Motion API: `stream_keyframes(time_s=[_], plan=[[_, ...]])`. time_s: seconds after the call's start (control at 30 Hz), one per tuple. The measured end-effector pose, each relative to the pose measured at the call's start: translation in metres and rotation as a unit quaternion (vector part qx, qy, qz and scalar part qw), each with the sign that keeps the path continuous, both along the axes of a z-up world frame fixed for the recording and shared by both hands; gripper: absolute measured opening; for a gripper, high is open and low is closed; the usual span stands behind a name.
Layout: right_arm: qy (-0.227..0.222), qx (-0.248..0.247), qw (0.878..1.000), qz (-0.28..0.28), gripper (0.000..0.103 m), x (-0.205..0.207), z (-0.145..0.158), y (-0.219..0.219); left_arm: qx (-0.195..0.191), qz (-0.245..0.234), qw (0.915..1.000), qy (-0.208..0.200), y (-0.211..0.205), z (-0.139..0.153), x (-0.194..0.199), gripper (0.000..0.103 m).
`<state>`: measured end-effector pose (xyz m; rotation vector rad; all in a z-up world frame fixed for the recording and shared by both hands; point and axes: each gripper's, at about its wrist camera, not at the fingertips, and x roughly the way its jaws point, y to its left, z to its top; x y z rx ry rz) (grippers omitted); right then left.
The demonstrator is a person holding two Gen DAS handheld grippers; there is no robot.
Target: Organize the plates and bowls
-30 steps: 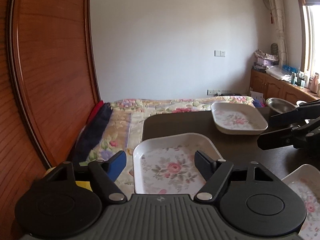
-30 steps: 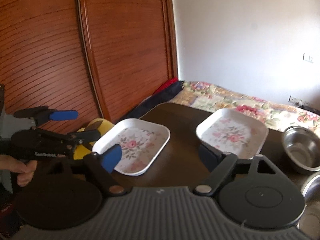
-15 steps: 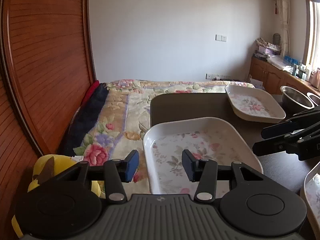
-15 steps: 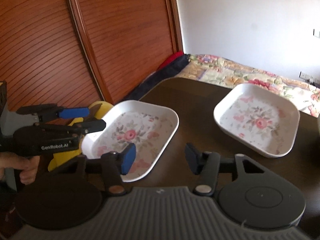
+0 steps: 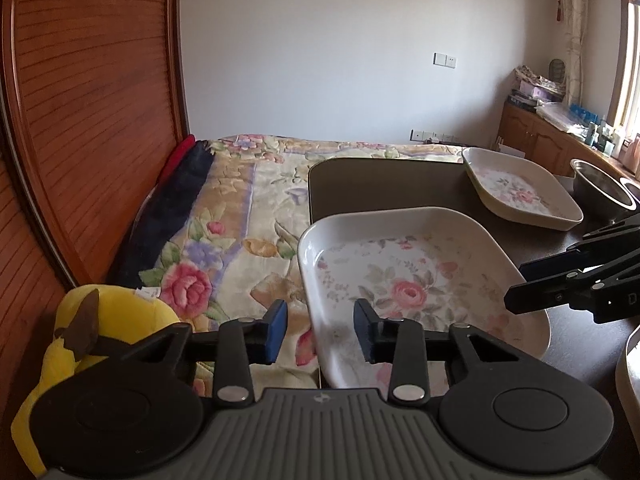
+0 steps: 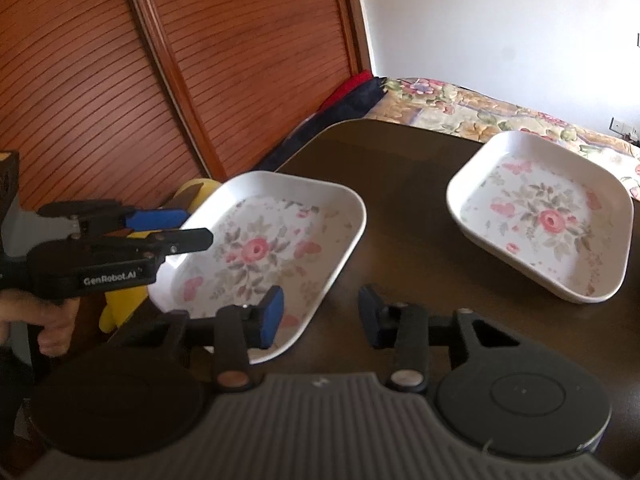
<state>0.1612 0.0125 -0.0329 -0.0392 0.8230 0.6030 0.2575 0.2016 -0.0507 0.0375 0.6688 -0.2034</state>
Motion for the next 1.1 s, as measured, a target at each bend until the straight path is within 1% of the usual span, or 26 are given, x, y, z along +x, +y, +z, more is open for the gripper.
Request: stream_keyframes(time_s=[0.1,0.13,0.17,0.23,0.27,0.37,0.5,0.63,0.73,1.1], plan=[[0.003,-0.003,1.000,0.000,0.036,0.001,-0.002,0.001,-0.006,-0.002,1.0000,0.004,0.001,-0.002,0.001,0.060],[0.006,-0.002,1.000,0.000,0.035,0.002,-0.003,0.001,-0.007,-0.002,1.0000,0.004,0.001,-0.002,0.001,0.056],[0.008,-0.003,1.000,0.000,0.033,0.003,-0.004,0.001,-0.008,-0.002,1.0000,0.003,0.001,-0.001,0.001,0.047],[0.009,-0.001,1.000,0.000,0.031,0.004,-0.006,0.001,-0.007,-0.002,1.0000,0.001,-0.001,-0.001,-0.001,0.043],[0.008,-0.002,1.000,0.001,0.030,0.004,-0.006,0.001,-0.007,-0.004,1.0000,0.001,-0.002,-0.001,-0.002,0.042],[0.011,-0.001,1.000,0.007,0.020,0.002,-0.006,0.002,-0.005,0.000,1.0000,-0.002,-0.004,-0.001,-0.005,0.042],[0.006,-0.001,1.000,0.002,0.017,0.000,-0.005,0.002,-0.022,0.003,0.9998,0.002,-0.001,0.000,-0.008,0.042],[0.009,0.007,1.000,-0.005,0.016,0.001,-0.004,-0.002,-0.028,0.004,0.9996,-0.005,-0.006,0.007,-0.014,0.042],[0.006,0.010,1.000,-0.011,0.015,0.000,-0.003,-0.005,-0.023,0.002,0.9996,-0.014,-0.011,0.013,-0.021,0.042],[-0.023,0.026,0.999,-0.020,0.014,-0.015,0.009,-0.029,-0.016,-0.010,0.9993,-0.033,-0.038,0.031,-0.045,0.042]])
